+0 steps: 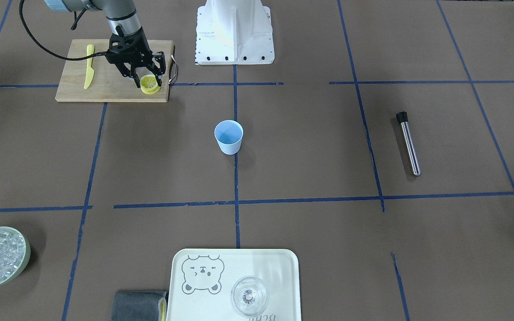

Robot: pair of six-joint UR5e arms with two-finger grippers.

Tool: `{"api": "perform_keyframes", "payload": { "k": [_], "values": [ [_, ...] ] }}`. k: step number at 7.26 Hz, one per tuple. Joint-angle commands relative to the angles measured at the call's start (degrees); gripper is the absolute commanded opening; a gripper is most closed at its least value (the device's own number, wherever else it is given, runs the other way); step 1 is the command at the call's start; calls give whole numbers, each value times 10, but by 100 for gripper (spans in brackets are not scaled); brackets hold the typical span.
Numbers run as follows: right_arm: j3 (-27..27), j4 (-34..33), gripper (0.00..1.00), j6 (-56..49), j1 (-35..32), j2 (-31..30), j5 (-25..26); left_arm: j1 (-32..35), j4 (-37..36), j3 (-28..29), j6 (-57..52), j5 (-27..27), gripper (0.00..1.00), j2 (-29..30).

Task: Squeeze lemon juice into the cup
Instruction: 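Close the right gripper on the lemon slice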

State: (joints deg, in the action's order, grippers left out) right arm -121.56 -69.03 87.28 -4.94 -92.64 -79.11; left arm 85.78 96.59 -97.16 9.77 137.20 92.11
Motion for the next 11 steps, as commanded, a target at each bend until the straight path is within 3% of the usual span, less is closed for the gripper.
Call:
{"api": "perform_keyframes", "payload": {
  "k": [1,11],
  "values": [
    [-11,-1,49,0,-6,-1,-3,0,0,-3,3,0,100,0],
    [-40,-1,52,-3,-45,3,-10,0,-1,-6,4,0,100,4]
  ]
}}
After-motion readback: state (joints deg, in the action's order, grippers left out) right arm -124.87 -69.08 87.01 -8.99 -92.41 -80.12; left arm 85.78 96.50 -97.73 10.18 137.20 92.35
